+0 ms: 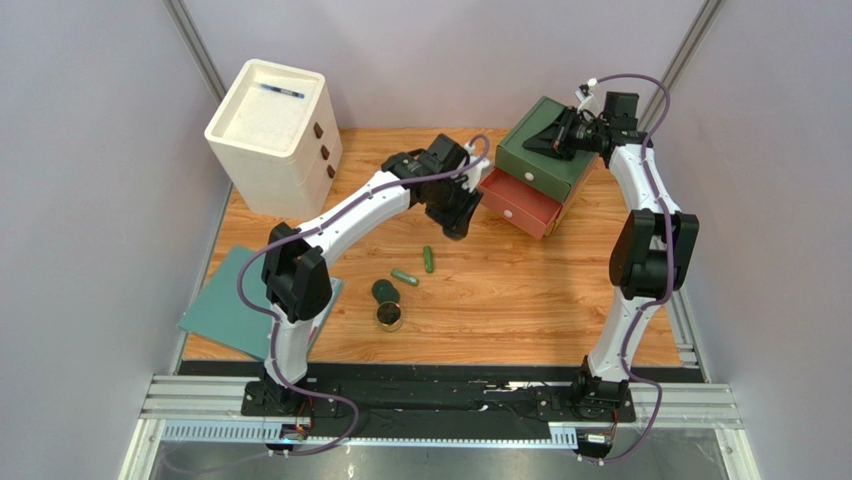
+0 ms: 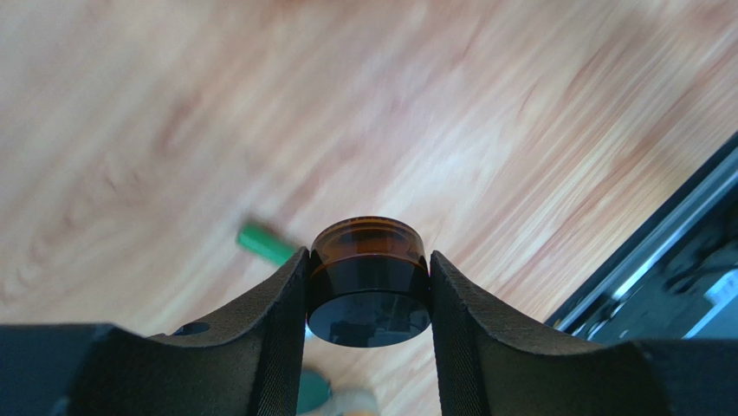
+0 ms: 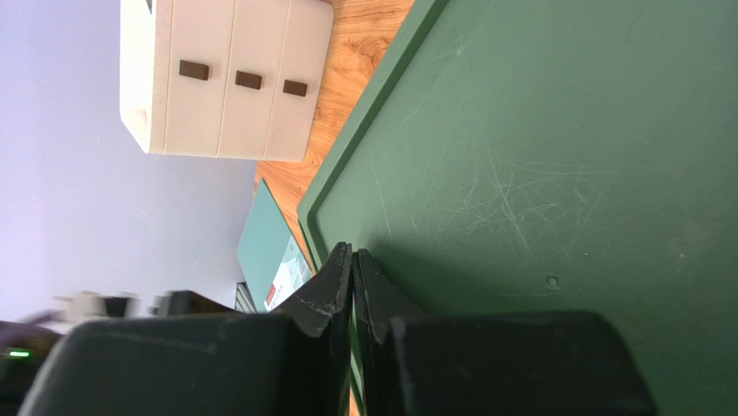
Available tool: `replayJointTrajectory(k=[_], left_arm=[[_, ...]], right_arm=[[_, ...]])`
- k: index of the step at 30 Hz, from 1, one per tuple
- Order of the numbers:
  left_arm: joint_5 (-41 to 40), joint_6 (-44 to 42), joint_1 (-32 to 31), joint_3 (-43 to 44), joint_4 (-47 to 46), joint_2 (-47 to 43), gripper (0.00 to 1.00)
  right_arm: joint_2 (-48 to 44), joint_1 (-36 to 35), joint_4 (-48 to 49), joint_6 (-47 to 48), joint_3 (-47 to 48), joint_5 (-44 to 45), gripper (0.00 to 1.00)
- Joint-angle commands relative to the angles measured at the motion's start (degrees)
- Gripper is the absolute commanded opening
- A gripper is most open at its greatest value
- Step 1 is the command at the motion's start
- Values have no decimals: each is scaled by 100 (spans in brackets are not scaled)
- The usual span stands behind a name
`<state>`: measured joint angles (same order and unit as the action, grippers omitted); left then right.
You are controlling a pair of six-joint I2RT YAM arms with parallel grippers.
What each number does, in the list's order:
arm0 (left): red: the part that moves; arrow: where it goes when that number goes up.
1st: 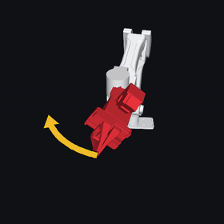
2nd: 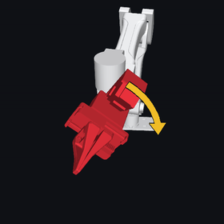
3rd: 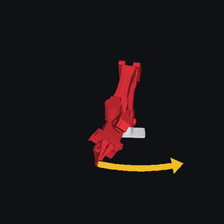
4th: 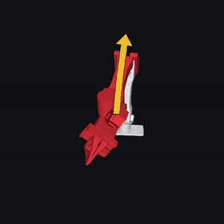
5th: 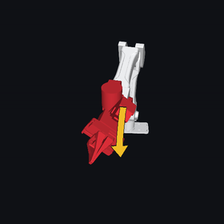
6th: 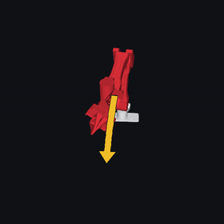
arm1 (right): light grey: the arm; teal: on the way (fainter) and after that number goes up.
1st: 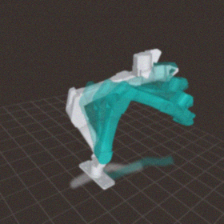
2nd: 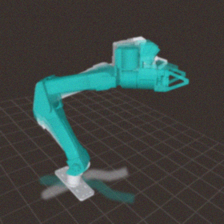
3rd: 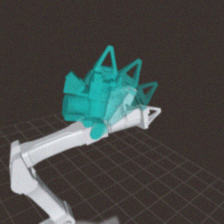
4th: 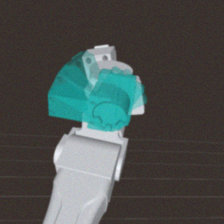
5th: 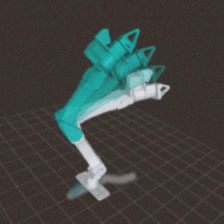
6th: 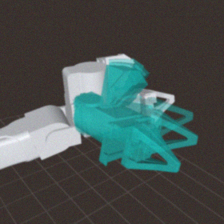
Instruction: Organize the makeup
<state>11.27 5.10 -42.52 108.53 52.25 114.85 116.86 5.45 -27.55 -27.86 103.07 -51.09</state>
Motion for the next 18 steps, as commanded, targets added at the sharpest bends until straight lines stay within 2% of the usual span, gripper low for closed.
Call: replayJointTrajectory(k=[1, 5, 10, 16, 18], left_arm=[[718, 841, 279, 870, -1267, 177, 0], [1220, 1738, 464, 1581, -2541, 669, 0], [1229, 2100, 464, 2522, -2834, 1460, 1], [1027, 2214, 464, 2797, -2931, 1804, 19], [1035, 2241, 464, 2761, -2931, 1839, 21]], right_arm=[[1014, -44, -1191, 562, -621, 1172, 8], [1023, -44, -1191, 527, -595, 1145, 8], [1041, -44, -1191, 509, -551, 1101, 8], [997, -44, -1174, 509, -586, 1101, 8], [979, -53, -1174, 527, -612, 1110, 8]])
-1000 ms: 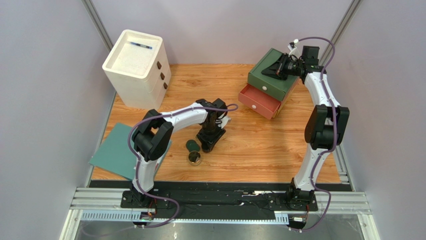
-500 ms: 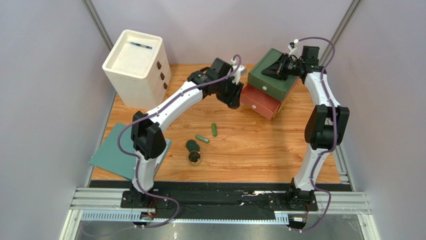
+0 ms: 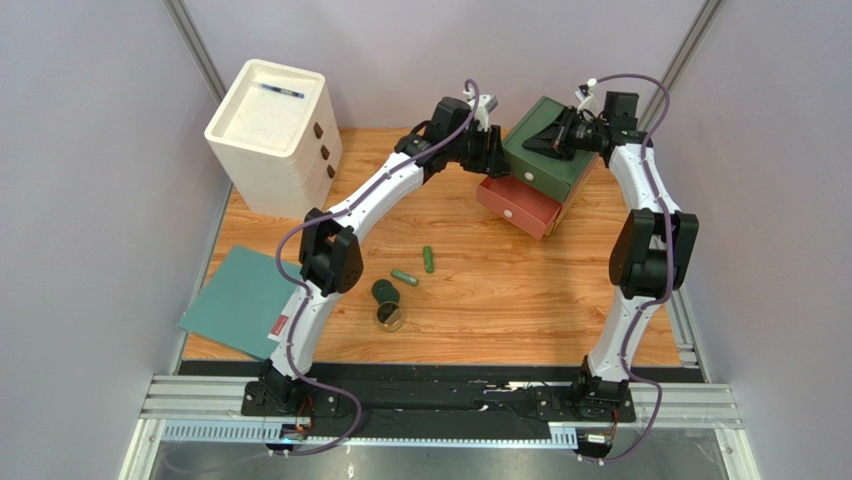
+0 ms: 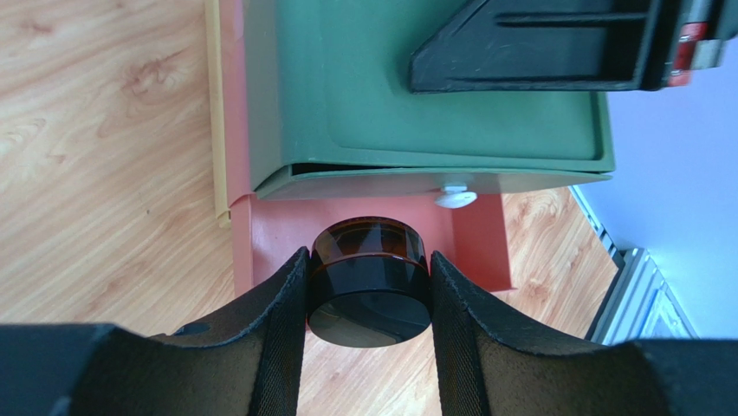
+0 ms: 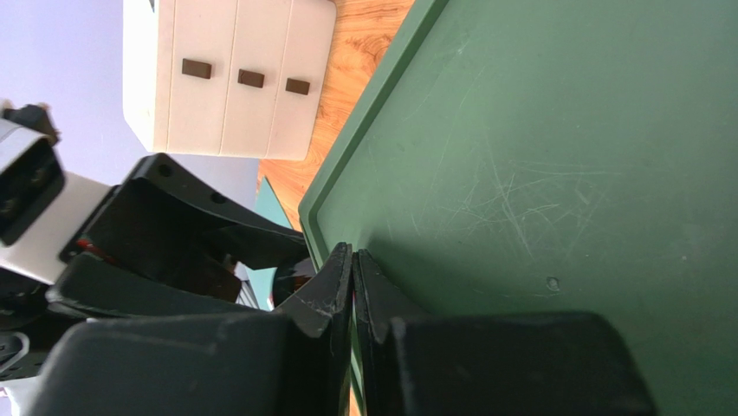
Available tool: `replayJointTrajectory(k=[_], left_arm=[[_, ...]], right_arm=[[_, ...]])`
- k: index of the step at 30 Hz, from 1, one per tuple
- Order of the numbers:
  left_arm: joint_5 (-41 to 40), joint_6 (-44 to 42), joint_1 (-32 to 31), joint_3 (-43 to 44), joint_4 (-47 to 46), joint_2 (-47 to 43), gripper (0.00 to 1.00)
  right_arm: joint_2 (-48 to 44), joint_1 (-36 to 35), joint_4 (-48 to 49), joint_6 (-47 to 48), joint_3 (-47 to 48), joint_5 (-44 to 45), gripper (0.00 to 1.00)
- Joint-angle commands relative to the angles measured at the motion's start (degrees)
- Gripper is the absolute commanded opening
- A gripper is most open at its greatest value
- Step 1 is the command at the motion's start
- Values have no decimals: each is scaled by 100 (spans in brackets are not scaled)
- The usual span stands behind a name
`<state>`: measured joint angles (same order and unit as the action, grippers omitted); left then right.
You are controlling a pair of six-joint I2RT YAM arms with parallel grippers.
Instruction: Organize the makeup
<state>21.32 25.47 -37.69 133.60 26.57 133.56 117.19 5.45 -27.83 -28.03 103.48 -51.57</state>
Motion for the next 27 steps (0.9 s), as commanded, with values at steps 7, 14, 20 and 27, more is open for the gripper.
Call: replayJointTrajectory(k=[7, 14, 20, 27], left_arm=[[30, 292, -54, 201, -635, 30, 52], [39, 98, -98, 122, -477, -14, 80], [-189, -121, -98, 26, -468, -251, 75], [-585, -1217, 51, -1262, 468, -1383, 77]], right_arm=[[911, -44, -1110, 527, -689, 1149, 8], [902, -53, -1093, 518, -698, 1149, 8], [876, -44, -1092, 518, -724, 1149, 8], [867, -53, -1092, 509, -724, 1141, 8]])
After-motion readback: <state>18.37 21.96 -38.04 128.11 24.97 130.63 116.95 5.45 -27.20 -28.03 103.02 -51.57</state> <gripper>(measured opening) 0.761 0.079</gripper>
